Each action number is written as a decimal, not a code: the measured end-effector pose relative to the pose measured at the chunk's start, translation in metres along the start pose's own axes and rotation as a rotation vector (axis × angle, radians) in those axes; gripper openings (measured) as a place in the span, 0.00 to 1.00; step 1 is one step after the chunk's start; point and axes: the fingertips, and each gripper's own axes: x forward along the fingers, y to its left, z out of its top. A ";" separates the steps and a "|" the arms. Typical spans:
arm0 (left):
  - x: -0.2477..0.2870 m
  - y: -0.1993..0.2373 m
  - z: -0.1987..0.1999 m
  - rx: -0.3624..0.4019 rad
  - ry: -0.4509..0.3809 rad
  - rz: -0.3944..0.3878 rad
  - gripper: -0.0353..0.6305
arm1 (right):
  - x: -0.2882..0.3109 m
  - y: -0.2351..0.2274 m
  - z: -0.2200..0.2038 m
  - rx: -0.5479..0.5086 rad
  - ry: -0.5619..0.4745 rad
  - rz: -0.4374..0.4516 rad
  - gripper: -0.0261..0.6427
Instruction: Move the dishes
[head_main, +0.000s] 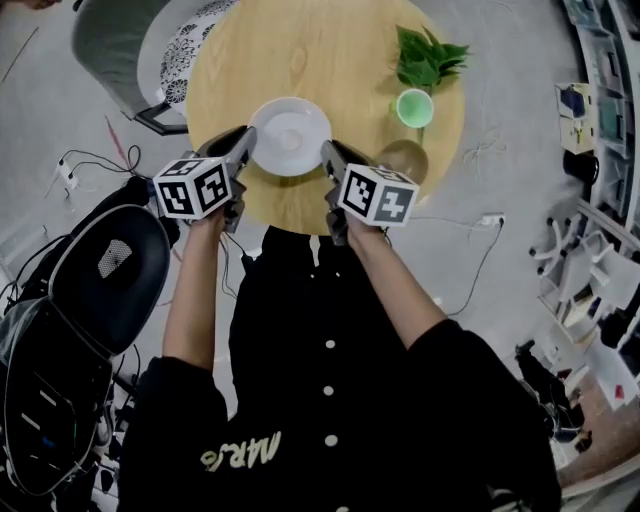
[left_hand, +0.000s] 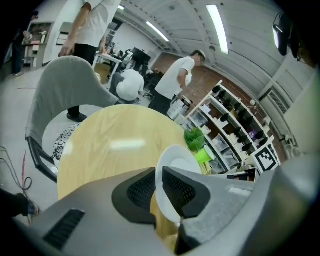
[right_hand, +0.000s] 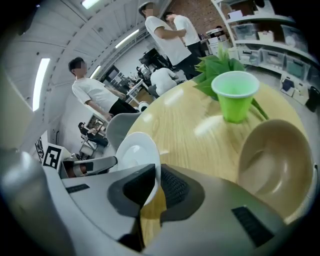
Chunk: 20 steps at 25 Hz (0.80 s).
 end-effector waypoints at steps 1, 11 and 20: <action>0.004 -0.007 -0.002 0.012 0.017 -0.013 0.12 | -0.006 -0.006 -0.002 0.011 -0.008 -0.014 0.09; 0.035 -0.042 -0.030 0.089 0.157 -0.065 0.12 | -0.041 -0.047 -0.029 0.149 -0.039 -0.083 0.09; 0.055 -0.052 -0.056 0.134 0.243 -0.070 0.12 | -0.049 -0.071 -0.055 0.218 -0.040 -0.129 0.09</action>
